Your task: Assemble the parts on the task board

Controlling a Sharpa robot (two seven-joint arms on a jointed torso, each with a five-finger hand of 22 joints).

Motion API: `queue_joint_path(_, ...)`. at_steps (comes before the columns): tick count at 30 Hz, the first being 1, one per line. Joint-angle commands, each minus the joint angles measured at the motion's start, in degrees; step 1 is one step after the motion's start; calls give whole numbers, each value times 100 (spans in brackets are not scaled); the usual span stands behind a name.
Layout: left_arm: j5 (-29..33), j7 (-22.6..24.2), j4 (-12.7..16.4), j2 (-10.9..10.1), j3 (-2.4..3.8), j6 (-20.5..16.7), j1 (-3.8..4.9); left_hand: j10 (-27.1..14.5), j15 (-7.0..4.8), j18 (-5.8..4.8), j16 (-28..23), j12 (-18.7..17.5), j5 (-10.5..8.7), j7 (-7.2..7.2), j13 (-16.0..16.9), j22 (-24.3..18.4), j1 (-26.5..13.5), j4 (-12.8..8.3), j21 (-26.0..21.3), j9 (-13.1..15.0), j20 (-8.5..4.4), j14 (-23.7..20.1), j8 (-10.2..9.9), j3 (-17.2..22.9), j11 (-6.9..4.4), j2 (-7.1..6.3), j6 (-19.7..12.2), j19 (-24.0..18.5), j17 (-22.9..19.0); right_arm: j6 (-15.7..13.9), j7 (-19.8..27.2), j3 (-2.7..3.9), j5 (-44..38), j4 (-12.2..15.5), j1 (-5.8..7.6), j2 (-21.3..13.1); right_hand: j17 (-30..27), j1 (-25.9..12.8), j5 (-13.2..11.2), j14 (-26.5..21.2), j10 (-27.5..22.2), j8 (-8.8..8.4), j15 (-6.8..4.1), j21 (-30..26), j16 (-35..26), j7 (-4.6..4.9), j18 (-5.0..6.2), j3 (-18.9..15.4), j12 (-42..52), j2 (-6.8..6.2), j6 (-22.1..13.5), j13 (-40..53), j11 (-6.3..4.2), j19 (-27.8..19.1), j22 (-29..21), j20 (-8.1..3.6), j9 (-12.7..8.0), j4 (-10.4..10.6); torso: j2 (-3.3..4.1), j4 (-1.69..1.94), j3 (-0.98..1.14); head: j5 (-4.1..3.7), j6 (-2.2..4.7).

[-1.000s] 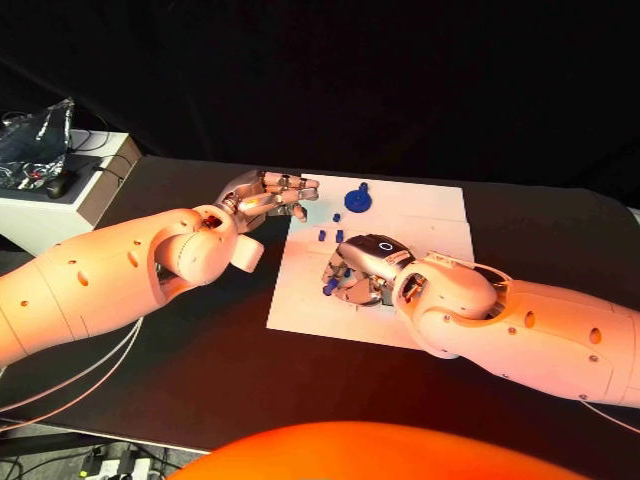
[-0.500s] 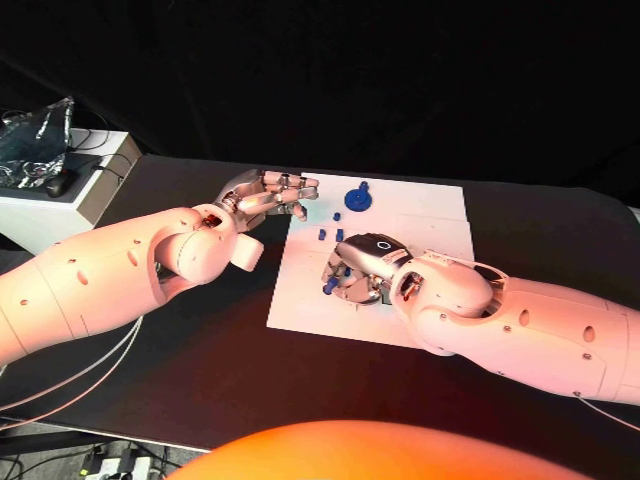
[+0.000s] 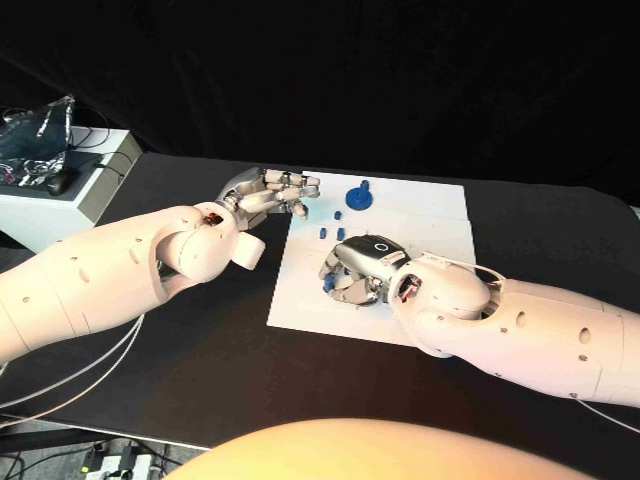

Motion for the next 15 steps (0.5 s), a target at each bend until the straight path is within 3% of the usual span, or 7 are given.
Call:
queue_joint_path(1, 19, 34, 4, 11, 5, 85, 0, -47, 37, -15, -26, 25, 30, 15, -5, 5, 28, -17, -20, 9, -16, -6, 24, -22, -7, 30, 7, 32, 10, -205, 194, 1, 36, 26, -3, -22, -55, 135, 47, 9, -189, -15, 51, -85, -73, -27, 72, -370, 44, -37, -123, 8, 36, 5, -70, 53, -2, 48, -8, -2, 3, -12, 3)
queue_joint_path(2, 19, 33, 4, 11, 5, 87, 0, -47, 37, -15, -26, 25, 30, 15, -5, 5, 28, -17, -20, 9, -16, -6, 24, -22, -7, 30, 7, 32, 10, -242, 200, 0, 38, 33, -3, -36, -72, 258, 55, 21, -230, -13, 46, -131, -95, -37, 83, -599, 79, 14, -152, 3, 54, 33, -117, 65, 1, 98, -8, -2, 3, -12, 3)
queue_joint_path(6, 19, 30, 3, 8, 4, 93, 0, -47, 37, -15, -26, 25, 30, 15, -5, 5, 28, -17, -20, 9, -16, -6, 24, -22, -7, 30, 7, 32, 10, -408, 227, 0, 47, 86, -4, -122, -102, 347, 86, 4, -431, -15, 83, -194, -157, -64, 86, -770, 80, -53, -358, 9, 89, 27, -161, 83, -5, 178, -4, 8, 7, -23, 5)
queue_joint_path(7, 19, 30, 2, 6, 4, 93, 0, -47, 37, -15, -26, 25, 30, 15, -5, 5, 28, -17, -20, 9, -16, -6, 24, -22, -7, 30, 7, 32, 10, -467, 234, 0, 52, 105, -4, -149, -112, 366, 97, 1, -484, -15, 90, -211, -177, -96, 87, -800, 85, -79, -426, 10, 102, 25, -175, 88, -10, 213, -4, 7, 8, -22, 4)
queue_joint_path(9, 19, 29, -1, 2, 4, 92, 0, -47, 37, -15, -26, 25, 30, 15, -5, 5, 28, -17, -20, 9, -16, -6, 24, -22, -7, 30, 7, 32, 10, -633, 252, 2, 66, 165, -4, -228, -132, 430, 108, 6, -576, -19, 98, -257, -219, -49, 92, -851, 128, -152, -465, 12, 117, 33, -218, 100, -11, 349, -4, 5, 10, -18, 5)
queue_joint_path(15, 19, 29, -13, -2, 4, 91, 0, -53, 37, -15, -27, 24, 30, 14, -5, 22, 34, -19, -43, 9, -16, -7, 24, -21, -7, 33, 10, 39, 10, -1126, 342, 42, 206, 405, 5, -521, -141, 627, 113, 25, -683, -15, 100, -351, -282, -46, 94, -909, 219, -317, -528, 8, 127, 93, -313, 104, -10, 736, -4, -8, 13, -42, 28)
